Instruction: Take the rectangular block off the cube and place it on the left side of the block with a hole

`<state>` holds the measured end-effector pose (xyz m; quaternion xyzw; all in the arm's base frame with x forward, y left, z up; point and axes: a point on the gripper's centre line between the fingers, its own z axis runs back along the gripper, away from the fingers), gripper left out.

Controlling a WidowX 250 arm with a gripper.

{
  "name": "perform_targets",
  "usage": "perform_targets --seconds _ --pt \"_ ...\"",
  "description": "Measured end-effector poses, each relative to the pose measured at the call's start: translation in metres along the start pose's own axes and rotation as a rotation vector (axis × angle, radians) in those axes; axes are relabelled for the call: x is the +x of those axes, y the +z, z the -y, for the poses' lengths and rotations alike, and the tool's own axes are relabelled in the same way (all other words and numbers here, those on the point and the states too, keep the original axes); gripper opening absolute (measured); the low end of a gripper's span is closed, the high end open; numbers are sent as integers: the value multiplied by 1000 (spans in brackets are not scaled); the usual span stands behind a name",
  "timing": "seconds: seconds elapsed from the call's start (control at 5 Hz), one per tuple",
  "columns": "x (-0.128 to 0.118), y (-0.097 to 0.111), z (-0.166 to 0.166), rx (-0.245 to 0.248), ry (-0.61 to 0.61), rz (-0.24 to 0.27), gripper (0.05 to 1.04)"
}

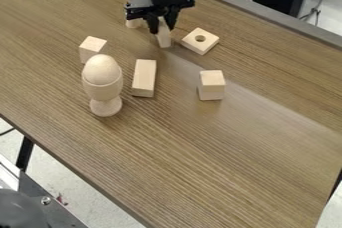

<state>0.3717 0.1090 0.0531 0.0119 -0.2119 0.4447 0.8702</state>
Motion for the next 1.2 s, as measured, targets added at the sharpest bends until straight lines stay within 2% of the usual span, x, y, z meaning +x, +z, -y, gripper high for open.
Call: perform_targets --seconds 0.2,0.4,0.6,1.0,1.2 --pt "0 -9 -1 -49 -62 -56 276" --pt "1 -15 -2 -71 -110 -79 276" --pt "3 -16 -1 -68 -128 -73 335" --pt "5 -15 -5 -42 -143 -62 934" --pt "18 12 -1 -47 -145 1 1001"
